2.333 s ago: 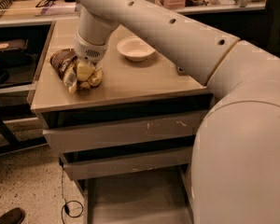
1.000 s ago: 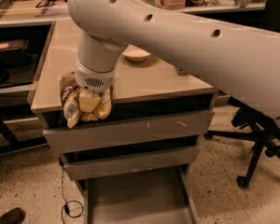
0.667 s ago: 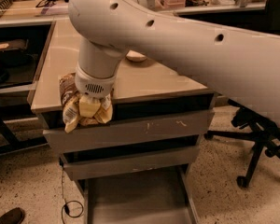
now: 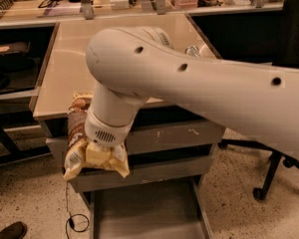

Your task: Place brown chip bag into bottom drawer

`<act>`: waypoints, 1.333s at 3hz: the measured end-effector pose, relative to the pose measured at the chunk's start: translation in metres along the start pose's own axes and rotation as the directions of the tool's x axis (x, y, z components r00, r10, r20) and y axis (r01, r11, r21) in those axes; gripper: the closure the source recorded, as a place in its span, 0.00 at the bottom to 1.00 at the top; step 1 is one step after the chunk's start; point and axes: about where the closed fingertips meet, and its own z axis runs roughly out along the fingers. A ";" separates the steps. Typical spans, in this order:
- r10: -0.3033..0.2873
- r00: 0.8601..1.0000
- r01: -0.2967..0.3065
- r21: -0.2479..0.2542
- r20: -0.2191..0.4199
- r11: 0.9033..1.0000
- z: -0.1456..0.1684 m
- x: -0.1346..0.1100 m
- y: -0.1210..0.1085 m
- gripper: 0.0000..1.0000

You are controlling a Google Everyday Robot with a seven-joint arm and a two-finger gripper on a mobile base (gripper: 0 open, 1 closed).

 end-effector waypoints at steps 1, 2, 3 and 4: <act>0.074 0.997 -0.074 -0.067 0.011 0.995 0.020 0.018 0.039 1.00; 0.073 0.997 -0.072 -0.065 0.011 0.995 0.020 0.018 0.039 1.00; 0.111 0.993 -0.109 -0.067 0.028 0.992 0.040 0.037 0.038 1.00; 0.167 0.985 -0.163 -0.081 0.048 0.983 0.075 0.070 0.034 1.00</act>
Offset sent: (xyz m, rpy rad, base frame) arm -0.0322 -0.0045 -0.0184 0.0166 0.0679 -0.0362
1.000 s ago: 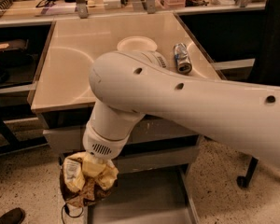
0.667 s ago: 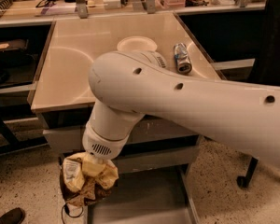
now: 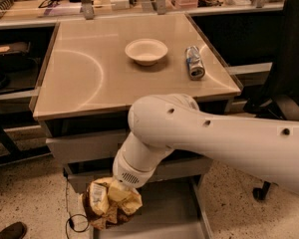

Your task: Place brown chip bag into bottom drawer

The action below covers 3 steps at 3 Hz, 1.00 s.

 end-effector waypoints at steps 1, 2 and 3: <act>0.046 0.999 -0.045 -0.020 0.022 0.999 0.026 0.029 -0.017 1.00; 0.131 0.991 -0.127 -0.124 0.029 0.984 0.073 0.060 -0.029 1.00; 0.131 0.991 -0.127 -0.124 0.029 0.984 0.073 0.060 -0.029 1.00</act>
Offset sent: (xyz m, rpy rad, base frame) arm 0.0174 -0.0364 -0.1497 0.0943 0.2767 -0.1197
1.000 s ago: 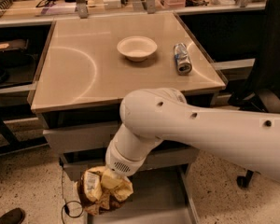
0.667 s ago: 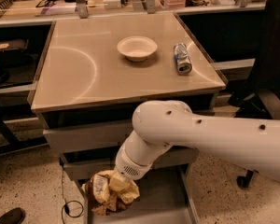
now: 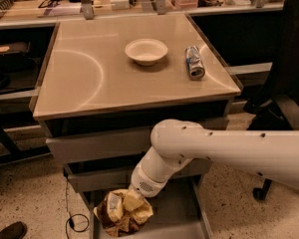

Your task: Place brown chip bag into bottom drawer

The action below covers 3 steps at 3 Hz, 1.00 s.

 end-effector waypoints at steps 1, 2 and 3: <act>0.025 0.999 -0.025 -0.001 0.027 1.000 0.024 0.008 -0.008 1.00; 0.063 0.994 -0.065 0.021 0.084 0.998 0.048 0.019 -0.025 1.00; 0.148 0.979 -0.149 -0.002 0.142 0.989 0.097 0.046 -0.058 1.00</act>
Offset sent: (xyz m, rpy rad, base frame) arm 0.0211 0.0005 -0.0934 0.1041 -0.0314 -0.1753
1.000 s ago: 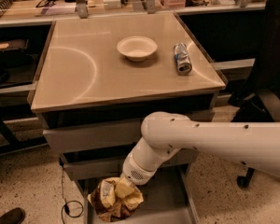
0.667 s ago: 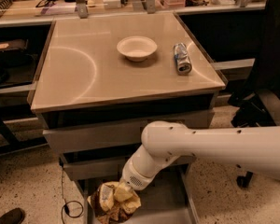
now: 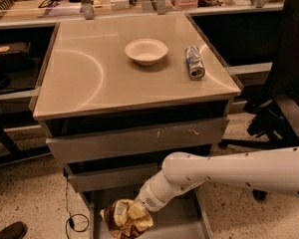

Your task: Place brown chip bag into bottom drawer

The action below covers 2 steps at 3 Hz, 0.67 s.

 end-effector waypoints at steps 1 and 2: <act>0.000 1.000 0.000 0.000 0.000 1.000 0.000 0.000 0.000 1.00; 0.037 0.999 -0.037 0.009 0.001 0.999 0.014 0.009 -0.009 1.00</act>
Offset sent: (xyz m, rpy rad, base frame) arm 0.0047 -0.0030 -0.0455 -0.0198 0.0343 -0.0891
